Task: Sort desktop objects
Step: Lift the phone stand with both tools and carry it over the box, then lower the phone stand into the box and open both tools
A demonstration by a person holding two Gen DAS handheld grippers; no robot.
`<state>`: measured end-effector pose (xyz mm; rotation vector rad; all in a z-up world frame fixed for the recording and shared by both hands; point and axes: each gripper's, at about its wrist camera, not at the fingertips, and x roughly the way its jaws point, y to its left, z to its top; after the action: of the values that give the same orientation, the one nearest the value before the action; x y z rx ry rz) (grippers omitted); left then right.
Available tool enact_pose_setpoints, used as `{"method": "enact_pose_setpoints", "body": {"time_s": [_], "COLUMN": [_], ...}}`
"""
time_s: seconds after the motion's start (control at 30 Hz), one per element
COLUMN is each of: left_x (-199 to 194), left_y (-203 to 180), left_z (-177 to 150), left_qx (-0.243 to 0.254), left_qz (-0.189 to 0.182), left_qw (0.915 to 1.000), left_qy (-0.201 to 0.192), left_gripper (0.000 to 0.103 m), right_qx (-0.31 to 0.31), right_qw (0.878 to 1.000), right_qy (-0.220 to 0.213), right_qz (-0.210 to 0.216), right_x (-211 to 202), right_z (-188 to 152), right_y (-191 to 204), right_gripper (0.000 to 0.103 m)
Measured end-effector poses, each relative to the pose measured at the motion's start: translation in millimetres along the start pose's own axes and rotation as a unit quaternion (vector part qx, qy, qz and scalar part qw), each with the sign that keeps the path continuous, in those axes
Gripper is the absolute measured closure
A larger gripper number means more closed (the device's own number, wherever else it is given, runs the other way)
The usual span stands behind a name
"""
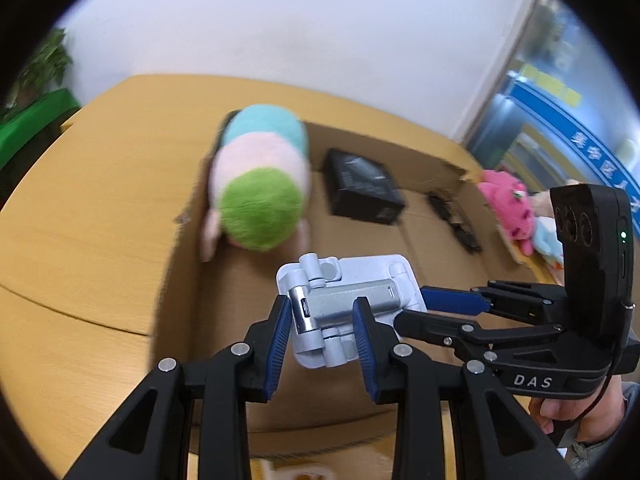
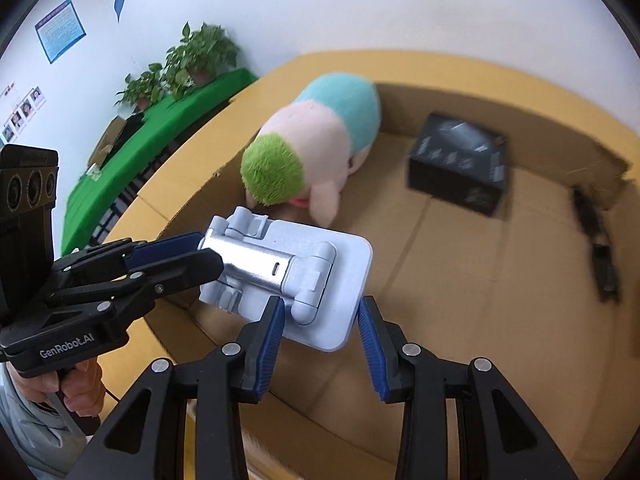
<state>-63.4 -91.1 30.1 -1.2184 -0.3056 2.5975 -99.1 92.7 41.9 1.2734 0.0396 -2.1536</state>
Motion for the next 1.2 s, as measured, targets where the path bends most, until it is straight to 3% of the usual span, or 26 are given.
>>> {"method": "enact_pose_setpoints", "body": {"time_s": [0.2,0.47,0.53,0.63,0.8,0.9,0.97,1.07,1.13,1.2], "left_x": [15,28,30,33,30,9,-8,-46,-72,-91], "left_y": [18,11,11,9,14,16,13,0,-15,-28], "left_z": [3,7,7,6,3,2,1,-4,-12,-21], "left_qx": [0.0,0.039,0.047,0.056,0.049,0.03,0.024,0.016,0.018,0.021], "left_qz": [0.045,0.097,0.112,0.127,0.128,0.11,0.103,0.09,0.074,0.064], "left_qw": [0.9984,0.9912,0.9886,0.9853,0.9862,0.9915,0.9938,0.995,0.9922,0.9868], "left_qy": [0.035,0.081,0.089,0.1,0.092,0.062,0.033,-0.04,-0.099,-0.148], "left_gripper": [0.072,0.073,0.078,0.079,0.079,0.079,0.075,0.06,0.029,0.022], "right_qx": [0.016,0.025,0.025,0.031,0.037,0.059,0.063,0.052,0.037,0.016], "right_qw": [0.998,0.996,0.995,0.993,0.995,0.997,0.998,0.992,0.983,0.969], "right_qy": [0.046,0.081,0.09,0.108,0.08,0.039,0.001,-0.072,-0.115,-0.152], "right_qz": [0.034,0.021,0.022,0.036,0.043,0.04,0.007,-0.087,-0.134,-0.195], "right_x": [39,54,58,68,60,34,9,-35,-57,-76], "right_z": [5,5,4,2,-4,-11,-18,-35,-45,-56], "right_y": [2,6,9,14,16,7,5,8,18,25], "right_gripper": [0.066,0.066,0.065,0.064,0.061,0.036,0.018,0.006,0.001,0.0]}}
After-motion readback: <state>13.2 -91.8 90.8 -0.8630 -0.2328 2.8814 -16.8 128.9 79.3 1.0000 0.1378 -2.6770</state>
